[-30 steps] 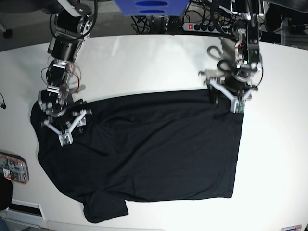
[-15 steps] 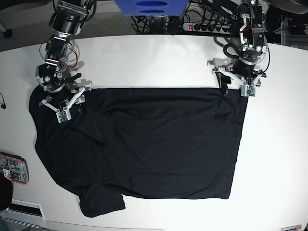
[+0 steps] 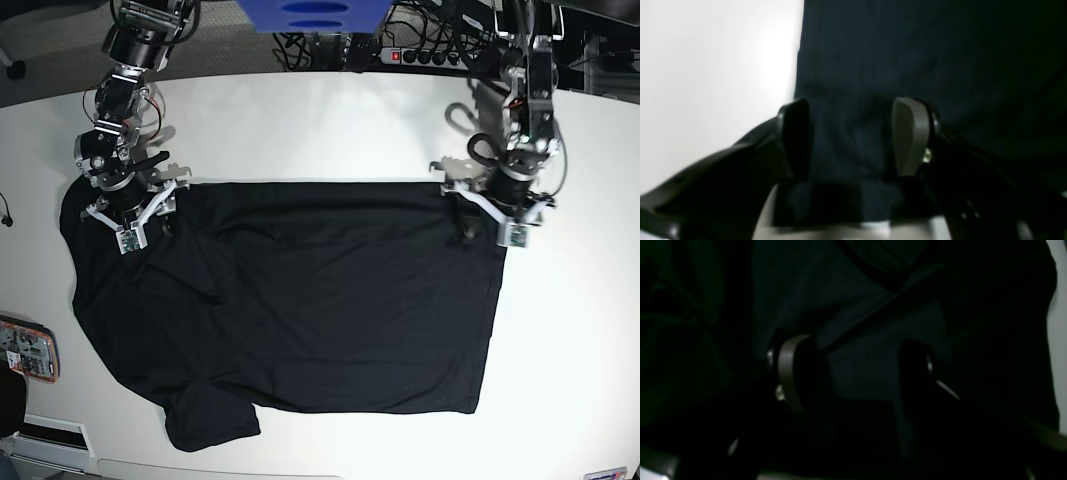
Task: Fold the T-shirt properly
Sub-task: 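Shift the left gripper along the collar edge and regrip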
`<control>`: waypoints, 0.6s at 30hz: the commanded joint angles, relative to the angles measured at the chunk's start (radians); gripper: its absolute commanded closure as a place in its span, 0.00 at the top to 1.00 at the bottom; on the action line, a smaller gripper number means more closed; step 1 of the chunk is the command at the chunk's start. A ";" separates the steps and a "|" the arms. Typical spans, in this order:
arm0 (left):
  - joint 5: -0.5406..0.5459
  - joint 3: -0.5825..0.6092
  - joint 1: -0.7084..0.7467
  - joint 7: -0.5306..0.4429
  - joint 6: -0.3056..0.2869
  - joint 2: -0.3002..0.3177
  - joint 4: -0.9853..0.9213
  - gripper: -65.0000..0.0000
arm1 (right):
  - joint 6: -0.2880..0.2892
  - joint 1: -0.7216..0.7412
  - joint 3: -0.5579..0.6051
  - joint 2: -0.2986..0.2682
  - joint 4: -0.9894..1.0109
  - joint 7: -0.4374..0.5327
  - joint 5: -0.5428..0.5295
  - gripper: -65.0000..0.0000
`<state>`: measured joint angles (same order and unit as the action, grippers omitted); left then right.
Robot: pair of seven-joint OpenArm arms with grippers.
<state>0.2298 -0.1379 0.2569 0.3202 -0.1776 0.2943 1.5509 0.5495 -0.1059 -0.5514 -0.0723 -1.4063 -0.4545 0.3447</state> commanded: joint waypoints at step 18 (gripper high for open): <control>0.019 0.033 0.180 -0.384 -0.003 0.006 -0.272 0.59 | 0.011 -0.142 -0.003 -0.007 -0.009 -0.069 0.098 0.60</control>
<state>0.2604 -0.1078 0.3920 -0.2539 -0.1947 0.2996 1.3064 0.5331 -0.2108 -0.5518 -0.0772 -1.4368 -0.3531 0.3206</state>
